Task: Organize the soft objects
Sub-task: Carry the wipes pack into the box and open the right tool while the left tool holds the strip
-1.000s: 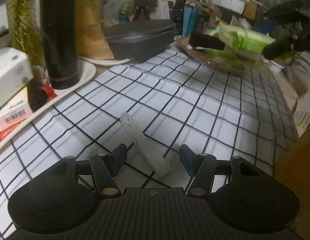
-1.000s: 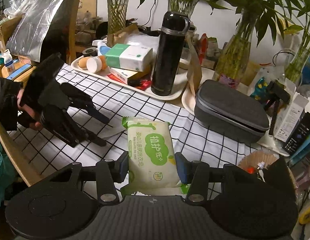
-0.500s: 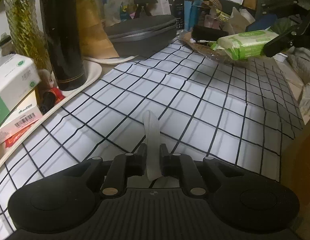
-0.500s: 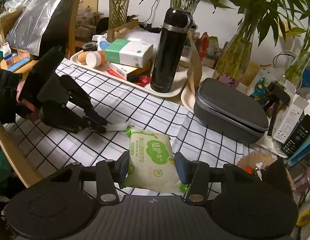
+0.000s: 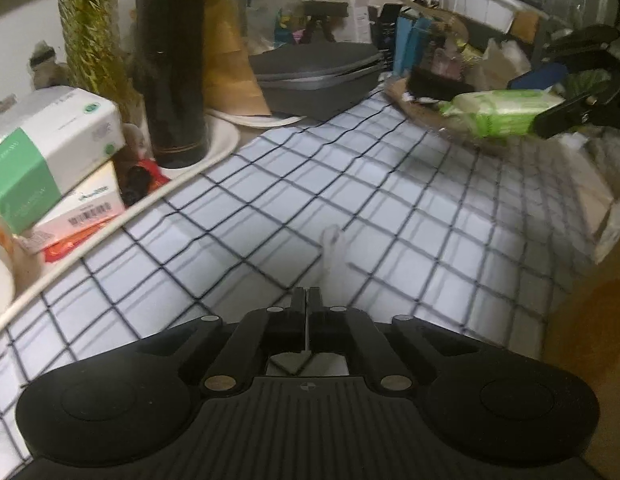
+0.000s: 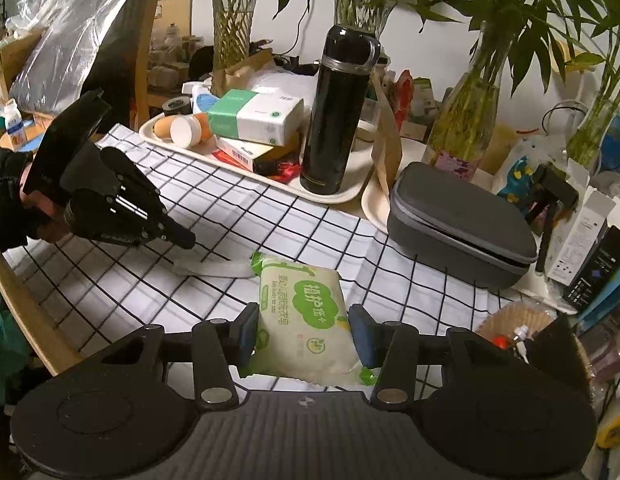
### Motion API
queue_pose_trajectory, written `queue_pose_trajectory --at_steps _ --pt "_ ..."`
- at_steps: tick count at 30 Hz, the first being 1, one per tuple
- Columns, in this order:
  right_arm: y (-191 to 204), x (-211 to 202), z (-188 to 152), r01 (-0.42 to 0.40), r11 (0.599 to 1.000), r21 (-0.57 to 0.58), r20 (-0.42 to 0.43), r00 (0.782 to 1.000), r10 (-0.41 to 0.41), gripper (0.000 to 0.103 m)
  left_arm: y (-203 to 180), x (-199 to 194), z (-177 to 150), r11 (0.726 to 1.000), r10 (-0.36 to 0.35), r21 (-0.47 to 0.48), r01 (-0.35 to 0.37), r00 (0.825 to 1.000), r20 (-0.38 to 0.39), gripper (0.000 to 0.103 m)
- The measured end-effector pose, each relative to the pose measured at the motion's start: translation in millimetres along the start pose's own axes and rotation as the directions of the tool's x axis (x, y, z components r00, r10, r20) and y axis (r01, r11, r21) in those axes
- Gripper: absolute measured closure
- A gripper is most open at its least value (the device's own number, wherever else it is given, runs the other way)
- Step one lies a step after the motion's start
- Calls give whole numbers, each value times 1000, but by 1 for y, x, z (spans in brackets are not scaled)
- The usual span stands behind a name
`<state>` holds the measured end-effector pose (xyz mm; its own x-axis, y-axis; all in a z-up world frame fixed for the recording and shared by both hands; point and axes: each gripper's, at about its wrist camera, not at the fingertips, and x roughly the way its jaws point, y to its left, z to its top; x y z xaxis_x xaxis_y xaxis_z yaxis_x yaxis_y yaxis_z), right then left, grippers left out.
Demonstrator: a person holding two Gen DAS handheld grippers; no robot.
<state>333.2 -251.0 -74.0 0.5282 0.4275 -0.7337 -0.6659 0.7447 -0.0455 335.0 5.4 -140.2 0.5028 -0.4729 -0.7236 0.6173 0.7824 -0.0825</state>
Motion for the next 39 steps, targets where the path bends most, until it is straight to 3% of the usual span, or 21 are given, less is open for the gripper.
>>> queue_pose_trajectory --at_steps 3,4,7,10,11,12,13,19,24,31,39 --pt "1 -1 0 -5 1000 -3 2 1000 5 52 -4 4 1 999 -33 -18 33 999 -3 59" --pt "2 0 0 -6 1000 -10 0 1000 6 52 -7 6 0 1000 -26 -3 26 1000 1 54" --pt "3 1 0 -7 1000 -17 -5 1000 7 52 -16 20 -5 998 10 64 -7 999 -50 54" --pt "2 0 0 -5 1000 -16 -3 1000 5 52 -24 22 -12 989 34 142 -29 999 -34 55" --pt "1 0 0 -5 1000 -16 -1 1000 5 52 -22 21 -12 991 33 133 -28 999 -36 60" --pt "0 0 0 -4 1000 -13 -1 1000 4 52 -20 21 -11 992 45 123 -41 998 -34 84" --pt "0 0 0 -3 1000 -14 -2 1000 3 52 -18 21 -10 992 64 113 -59 997 -37 89" --pt "4 0 0 -6 1000 -30 -4 1000 6 52 -14 15 -10 995 45 92 -38 997 -66 89" --pt "3 -1 -1 -1 1000 -28 -3 1000 1 52 -11 0 -10 995 80 71 -76 996 -50 89" --pt "4 -8 -1 -3 1000 -20 18 1000 3 52 -11 -41 -4 983 184 19 -184 983 9 89" --pt "5 -17 -4 -1 1000 -13 38 999 2 52 -21 -89 -5 949 312 -61 -308 948 64 89"
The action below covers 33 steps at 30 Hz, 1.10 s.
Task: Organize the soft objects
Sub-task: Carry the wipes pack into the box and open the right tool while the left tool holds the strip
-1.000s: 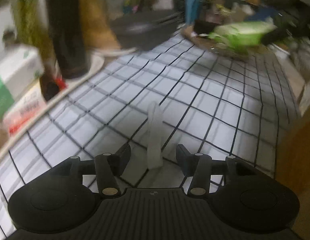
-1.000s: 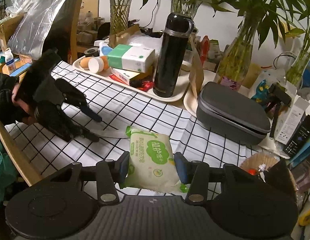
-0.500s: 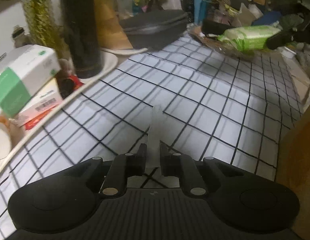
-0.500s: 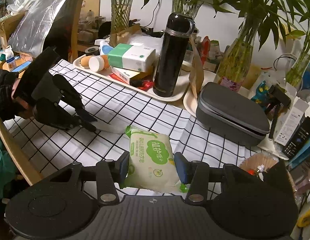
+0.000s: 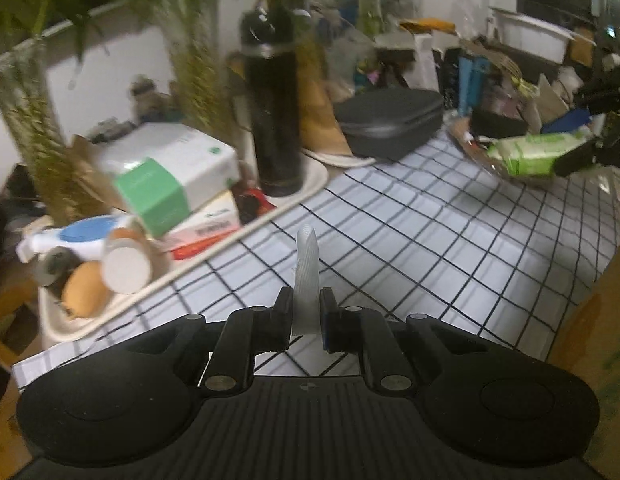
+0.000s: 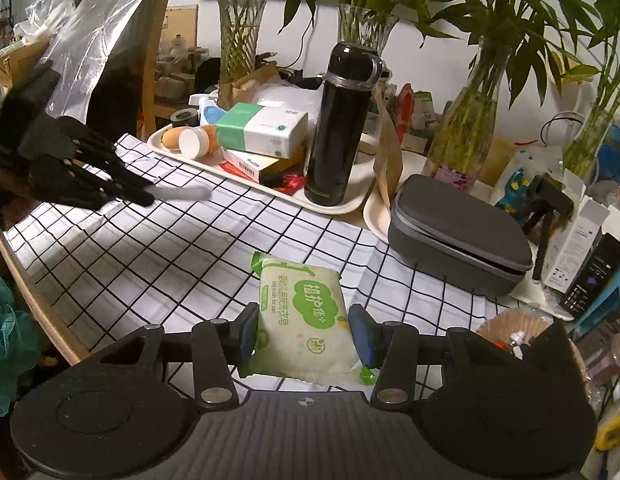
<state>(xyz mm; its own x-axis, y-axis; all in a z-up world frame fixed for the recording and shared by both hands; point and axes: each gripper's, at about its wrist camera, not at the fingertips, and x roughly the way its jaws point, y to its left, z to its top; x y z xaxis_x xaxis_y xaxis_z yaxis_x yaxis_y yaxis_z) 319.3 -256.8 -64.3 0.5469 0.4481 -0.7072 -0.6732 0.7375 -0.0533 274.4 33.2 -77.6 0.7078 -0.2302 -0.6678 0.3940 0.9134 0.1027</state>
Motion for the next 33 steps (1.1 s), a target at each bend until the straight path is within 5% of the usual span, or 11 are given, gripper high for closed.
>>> queue_pose_trajectory --at_steps 19,33 --pt "23 -43 -3 -56 998 30 104 993 52 52 -2 -98 -17 964 135 -244 -107 986 101 89" --pt "46 -82 -10 -136 991 1 202 970 133 52 -54 -165 -9 981 122 -166 -99 984 132 89"
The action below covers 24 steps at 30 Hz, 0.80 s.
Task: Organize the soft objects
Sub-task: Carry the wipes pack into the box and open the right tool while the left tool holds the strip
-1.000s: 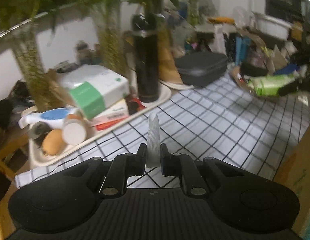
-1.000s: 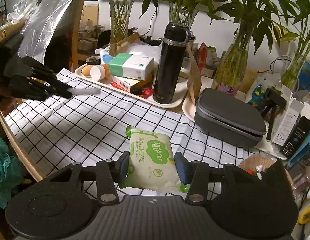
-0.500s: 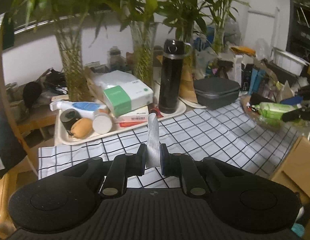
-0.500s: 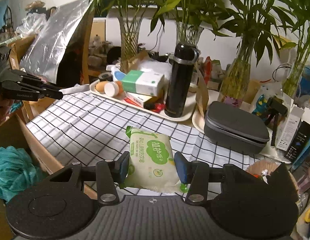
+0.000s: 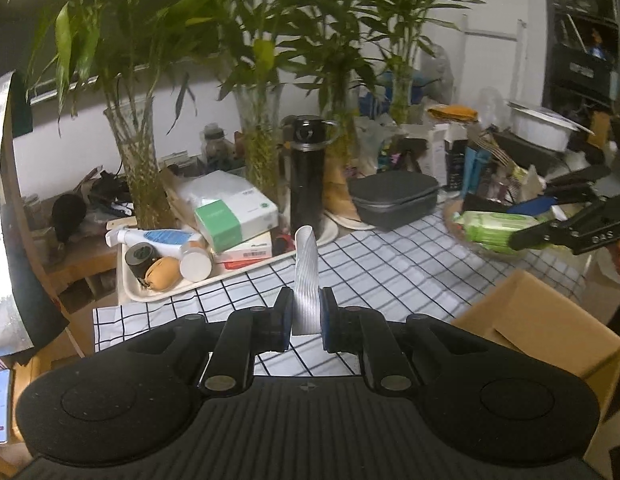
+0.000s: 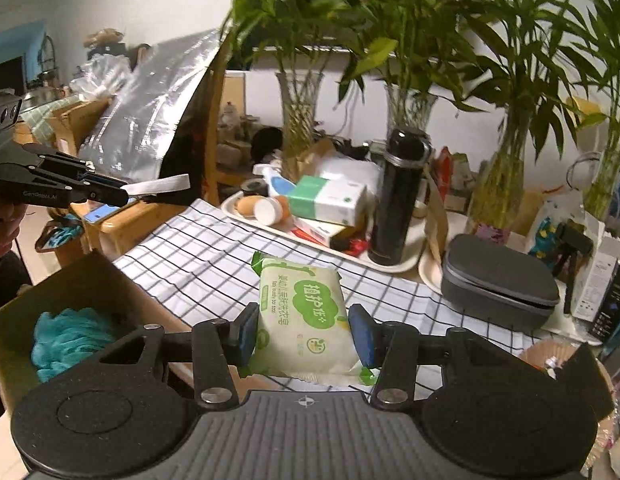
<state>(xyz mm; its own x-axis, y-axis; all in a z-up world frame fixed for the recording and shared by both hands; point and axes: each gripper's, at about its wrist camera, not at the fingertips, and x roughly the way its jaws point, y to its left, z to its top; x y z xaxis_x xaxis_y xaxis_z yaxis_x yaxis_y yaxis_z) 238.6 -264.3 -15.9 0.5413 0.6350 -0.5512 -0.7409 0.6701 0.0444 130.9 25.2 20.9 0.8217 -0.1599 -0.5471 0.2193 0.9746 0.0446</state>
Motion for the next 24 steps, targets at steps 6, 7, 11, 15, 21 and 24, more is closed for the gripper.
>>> queue_pose_trajectory --at_steps 6,7,11,15,21,24 --pt "17 -12 -5 -29 999 -33 9 1000 29 52 -22 -22 1 1000 -11 10 11 1000 12 89" --pt "20 -14 -6 -27 999 -40 9 1000 27 52 -25 -26 1 1000 -18 6 18 1000 15 89" --pt "32 -23 -10 -41 998 -58 16 999 42 52 -37 -36 0 999 -31 10 31 999 27 89" --pt "47 -29 -15 -62 995 -81 16 998 64 52 -48 -45 -2 999 -32 24 31 999 32 89" --pt "69 -34 -23 -102 989 -109 6 995 104 52 -57 -55 -8 999 -40 3 40 999 29 89" --pt "80 -29 -26 -139 981 -138 -36 990 135 52 -63 -59 -10 999 -50 3 50 998 24 89"
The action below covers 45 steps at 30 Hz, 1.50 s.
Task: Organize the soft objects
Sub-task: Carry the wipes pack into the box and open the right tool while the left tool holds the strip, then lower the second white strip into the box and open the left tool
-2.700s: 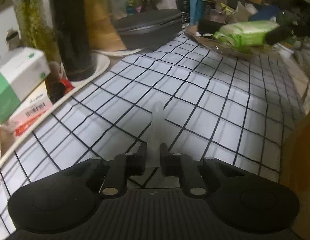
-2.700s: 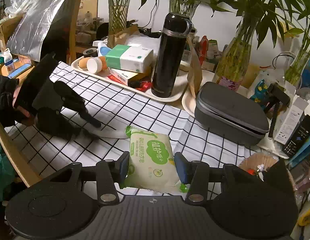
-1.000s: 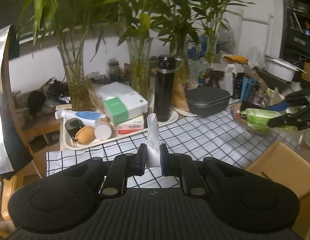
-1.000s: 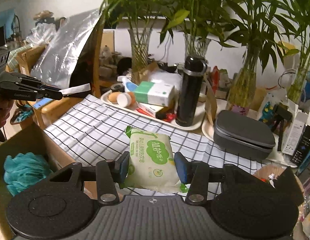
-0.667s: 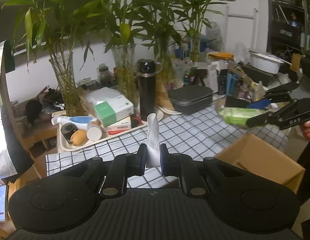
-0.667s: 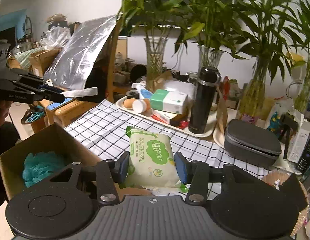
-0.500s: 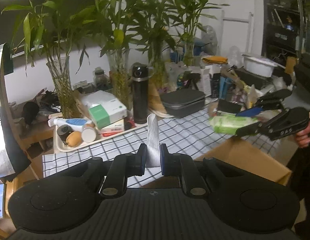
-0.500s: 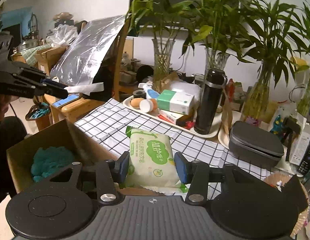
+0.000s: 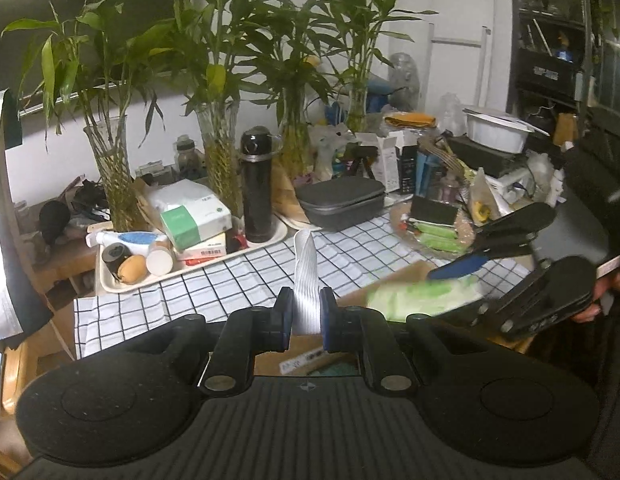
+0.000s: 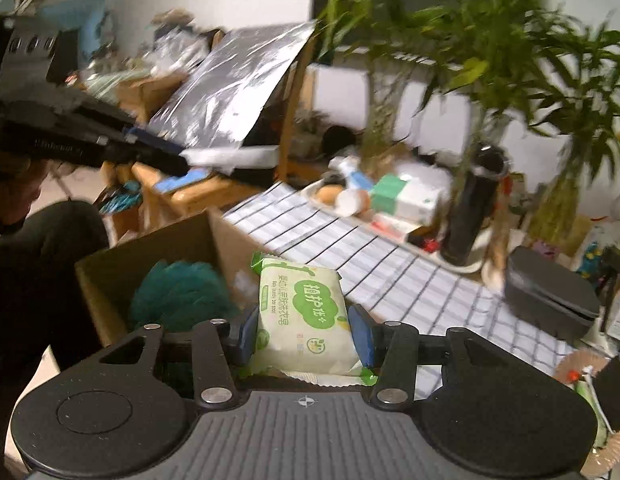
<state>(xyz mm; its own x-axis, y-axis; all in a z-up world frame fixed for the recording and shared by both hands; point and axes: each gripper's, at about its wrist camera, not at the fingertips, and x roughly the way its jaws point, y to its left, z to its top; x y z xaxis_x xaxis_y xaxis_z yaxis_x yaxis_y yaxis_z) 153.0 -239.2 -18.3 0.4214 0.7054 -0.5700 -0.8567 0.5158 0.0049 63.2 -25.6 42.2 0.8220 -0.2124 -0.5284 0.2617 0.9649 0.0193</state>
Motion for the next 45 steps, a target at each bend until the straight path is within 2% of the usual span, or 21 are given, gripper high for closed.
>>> queue_pose_trajectory --at_steps 2,4,6,9,21,40,41,42,43,45 --pt "7 7 -1 14 999 -32 -30 999 -15 42 -5 -4 -1 1000 -5 3 5 1000 -1 89" --pt "7 6 0 48 998 -34 -19 999 -48 18 -9 -6 -3 1000 -13 5 13 1000 -2 89" --pt "1 0 1 49 999 4 10 999 -49 7 -12 -7 -5 1000 -14 9 14 1000 -8 89" --pt "-7 -6 1 69 997 37 33 997 -70 0 -17 -7 -7 1000 -18 10 18 1000 -20 89" --pt "-14 -16 -6 113 992 51 25 993 -114 0 -34 1 -12 998 -48 45 50 997 -57 89" --pt "-26 -23 -15 215 968 126 -9 976 -216 0 -57 23 1 990 -96 92 103 992 -78 88" --pt "-27 -23 -15 219 967 132 -10 976 -219 0 -58 25 0 988 -122 88 129 989 -79 87" --pt "-28 -24 -16 223 965 136 -14 975 -223 0 -58 30 -1 984 -148 82 155 985 -90 75" --pt "-29 -24 -16 229 963 140 -17 973 -229 0 -58 37 -4 982 -163 76 172 980 -118 52" --pt "-29 -24 -17 239 960 146 -24 971 -239 0 -57 45 -10 986 -142 66 154 977 -161 37"
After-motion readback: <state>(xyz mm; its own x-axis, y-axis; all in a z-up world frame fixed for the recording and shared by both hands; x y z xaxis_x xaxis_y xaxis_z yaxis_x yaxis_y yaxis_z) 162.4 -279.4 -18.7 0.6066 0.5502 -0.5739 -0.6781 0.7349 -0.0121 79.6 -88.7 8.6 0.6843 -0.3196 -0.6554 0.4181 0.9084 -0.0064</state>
